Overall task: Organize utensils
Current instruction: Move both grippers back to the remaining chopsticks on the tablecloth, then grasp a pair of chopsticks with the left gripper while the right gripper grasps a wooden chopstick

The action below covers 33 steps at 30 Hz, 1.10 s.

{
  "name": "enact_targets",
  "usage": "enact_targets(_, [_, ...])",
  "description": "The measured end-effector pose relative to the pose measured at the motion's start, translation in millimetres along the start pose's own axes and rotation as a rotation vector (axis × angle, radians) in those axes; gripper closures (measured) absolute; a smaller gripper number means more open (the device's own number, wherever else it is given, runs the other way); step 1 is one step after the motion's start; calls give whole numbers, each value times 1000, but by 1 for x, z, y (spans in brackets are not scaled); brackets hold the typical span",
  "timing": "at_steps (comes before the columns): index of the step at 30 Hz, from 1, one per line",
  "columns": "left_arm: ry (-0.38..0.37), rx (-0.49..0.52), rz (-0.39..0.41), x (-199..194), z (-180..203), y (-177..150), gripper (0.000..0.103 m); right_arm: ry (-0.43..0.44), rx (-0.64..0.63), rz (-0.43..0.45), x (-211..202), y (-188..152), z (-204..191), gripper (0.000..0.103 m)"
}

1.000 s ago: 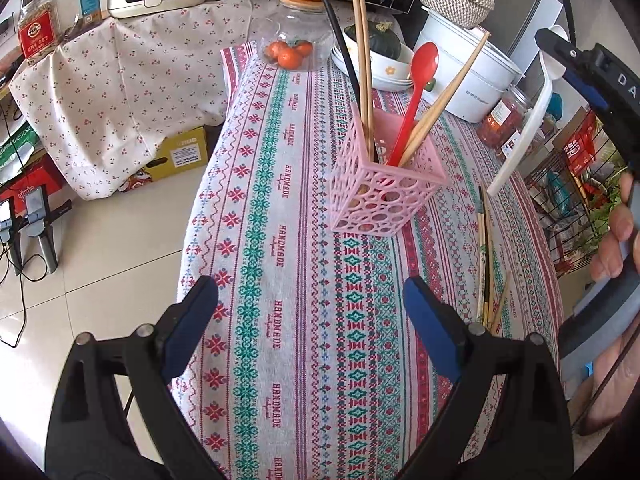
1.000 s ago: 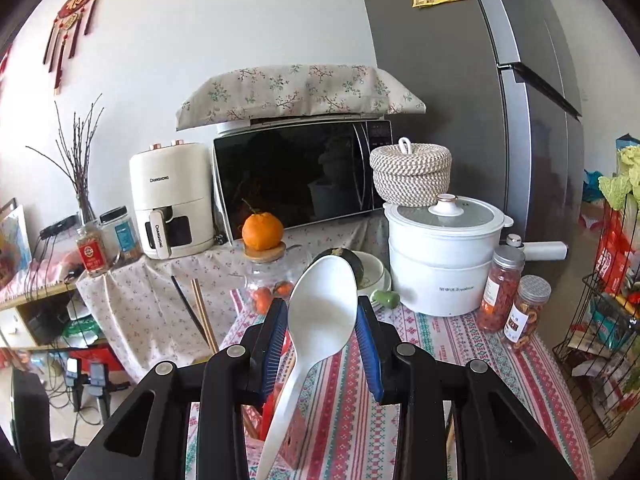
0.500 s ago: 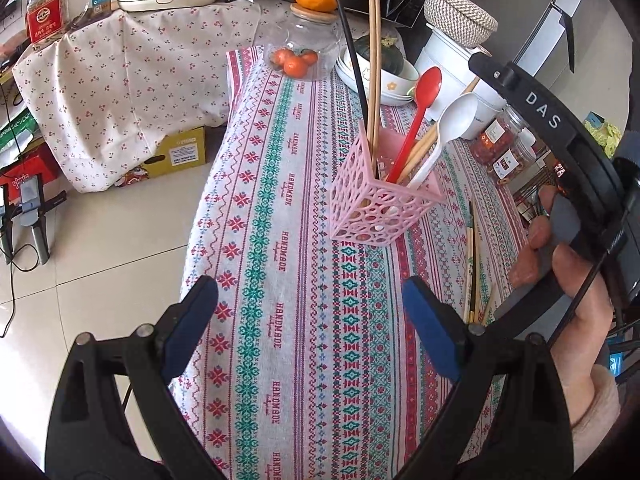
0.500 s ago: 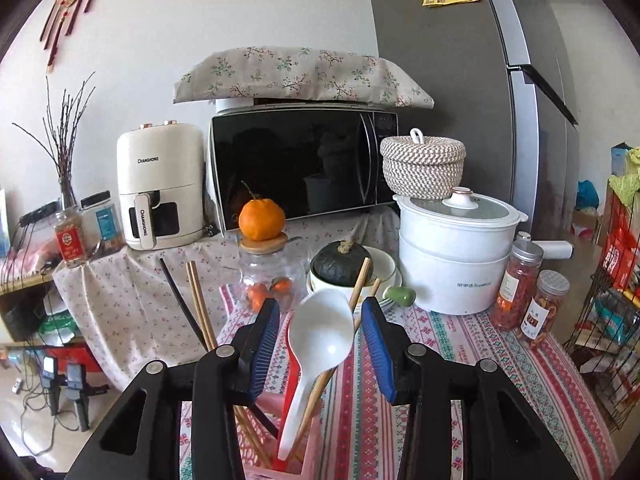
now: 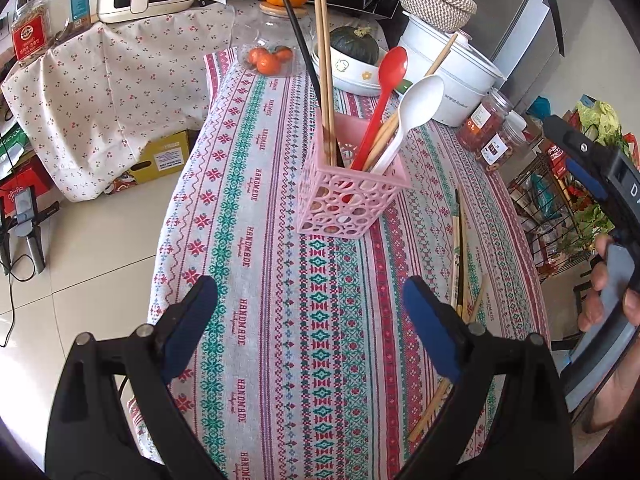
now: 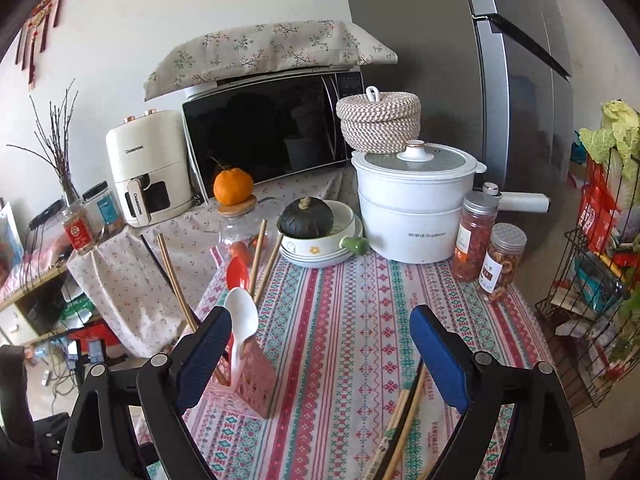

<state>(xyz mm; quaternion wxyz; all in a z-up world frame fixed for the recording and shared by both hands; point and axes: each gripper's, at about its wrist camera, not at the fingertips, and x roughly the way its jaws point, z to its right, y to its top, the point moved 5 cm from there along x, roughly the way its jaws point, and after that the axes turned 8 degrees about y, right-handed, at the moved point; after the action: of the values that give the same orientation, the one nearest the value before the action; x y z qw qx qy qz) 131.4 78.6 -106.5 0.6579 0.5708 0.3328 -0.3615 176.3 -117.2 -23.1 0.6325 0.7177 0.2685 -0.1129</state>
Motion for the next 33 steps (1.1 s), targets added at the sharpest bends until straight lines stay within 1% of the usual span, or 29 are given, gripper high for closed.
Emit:
enact_targets(1, [2,1,-4,1,4,-1,9,-11,3,-22,-2,-5,8,5])
enact_targets(6, [-4,14,-34,4,27,-7,9,-60,54,-120,-11,-34,46,2])
enact_targets(8, [-9,31,-38,4,38,-9,9,-77,84,-122,-15,-46,62,0])
enact_targets(9, [-10,40,-33,4,43,-10,9,-89,98,-118,-18,-51,70,0])
enact_targets(12, [10,67,6,3,54,-11,9,-119,122,-170,-19,-65,90,0])
enact_targets(14, [39,89,21,5,63,-12,9,-93,131,-218,-19,-73,99,0])
enact_targets(17, [51,119,9,12,77,-14,9,-34,163,-238,-24,-80,109,0])
enact_targets(21, [86,168,1,20,93,-15,9,-11,180,-265,-32,-83,121,0])
enact_targets(23, [94,191,4,21,99,-15,9,4,197,-294,-33,-84,129,0])
enact_targets(28, [92,254,-14,26,114,-15,9,8,252,-358,-28,-87,152,0])
enact_targets(31, [69,263,-20,29,121,-10,9,7,282,-404,-19,-89,161,0])
enact_targets(33, [43,259,-27,32,127,-6,9,15,288,-416,-13,-86,163,0])
